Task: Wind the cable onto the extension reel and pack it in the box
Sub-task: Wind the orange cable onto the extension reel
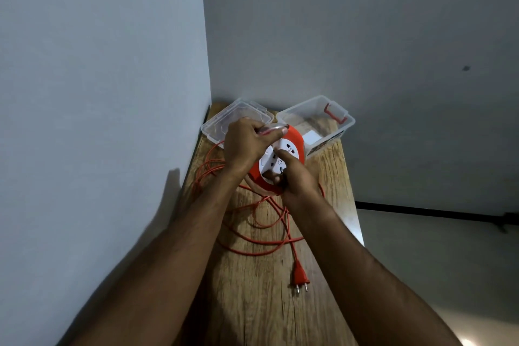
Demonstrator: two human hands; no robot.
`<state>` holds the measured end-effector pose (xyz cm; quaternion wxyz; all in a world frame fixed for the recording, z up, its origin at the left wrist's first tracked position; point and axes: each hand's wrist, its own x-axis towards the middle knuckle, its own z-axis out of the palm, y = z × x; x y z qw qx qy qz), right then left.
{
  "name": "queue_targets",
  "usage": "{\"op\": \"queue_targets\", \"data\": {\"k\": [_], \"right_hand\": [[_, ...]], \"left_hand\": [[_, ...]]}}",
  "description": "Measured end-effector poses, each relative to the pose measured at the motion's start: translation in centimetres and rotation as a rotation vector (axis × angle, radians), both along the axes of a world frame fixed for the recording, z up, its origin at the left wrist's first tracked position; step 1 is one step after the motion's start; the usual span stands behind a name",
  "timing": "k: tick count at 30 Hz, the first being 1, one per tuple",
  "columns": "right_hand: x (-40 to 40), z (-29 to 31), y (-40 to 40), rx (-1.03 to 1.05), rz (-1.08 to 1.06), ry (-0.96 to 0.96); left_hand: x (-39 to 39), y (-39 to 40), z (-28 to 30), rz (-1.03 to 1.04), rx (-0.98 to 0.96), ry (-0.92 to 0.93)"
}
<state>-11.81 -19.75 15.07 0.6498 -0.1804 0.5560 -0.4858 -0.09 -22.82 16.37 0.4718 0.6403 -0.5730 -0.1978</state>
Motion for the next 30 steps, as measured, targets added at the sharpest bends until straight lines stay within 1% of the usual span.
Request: {"op": "queue_targets", "data": {"k": [2, 4, 5, 6, 7, 9, 11, 12, 13, 15, 18, 21, 23, 27, 30], "right_hand": [[-0.8, 0.8, 0.7, -0.074, -0.017, 0.127], [-1.4, 1.3, 1.7, -0.217, -0.076, 0.301], [-1.7, 1.2, 2.1, -0.327, -0.105, 0.479], [-1.9, 1.2, 2.3, -0.455, -0.101, 0.712], [-2.1, 1.2, 2.5, -0.582, -0.054, 0.940], [-2.3, 1.1, 2.8, -0.791, 0.088, 1.284], [-2.1, 0.7, 2.8, -0.877, 0.219, 1.554], [-1.8, 0.4, 2.8, -0.870, 0.257, 1.653], [-1.5, 0.2, 2.8, -0.851, 0.281, 1.706], [-1.2, 0.1, 2.6, -0.827, 0.300, 1.750], [-1.3, -0.3, 2.2, -0.867, 0.321, 1.831], [-1.4, -0.6, 1.8, -0.895, 0.355, 1.833], [-1.3, -0.6, 1.4, -0.884, 0.367, 1.803], [-1.3, -1.0, 0.6, -0.899, 0.373, 1.631], [-1.1, -1.6, 0.0, -0.903, 0.373, 1.555]], "left_hand": [[0.0, -0.1, -0.1, -0.001, 0.017, 0.048], [0.0, -0.1, 0.1, -0.004, 0.017, 0.059], [0.0, -0.2, 0.0, -0.003, 0.018, 0.057], [0.2, -0.3, 0.0, -0.002, 0.022, 0.057], [0.3, -0.4, -0.1, -0.001, 0.029, 0.063], [0.5, -0.7, -0.1, -0.003, 0.048, 0.085], [0.4, -1.0, 0.0, -0.005, 0.062, 0.082], [0.2, -1.1, 0.0, -0.012, 0.069, 0.073], [0.1, -1.2, -0.1, -0.025, 0.074, 0.066], [0.1, -1.3, 0.0, -0.050, 0.076, 0.059], [0.6, -1.6, -0.2, -0.073, 0.065, 0.075], [0.8, -1.9, -0.4, -0.088, 0.070, 0.045], [0.9, -1.9, -0.7, -0.102, 0.081, 0.038], [1.0, -1.8, -0.5, -0.095, 0.118, 0.049], [1.1, -1.6, -0.3, -0.061, 0.123, 0.047]]}}
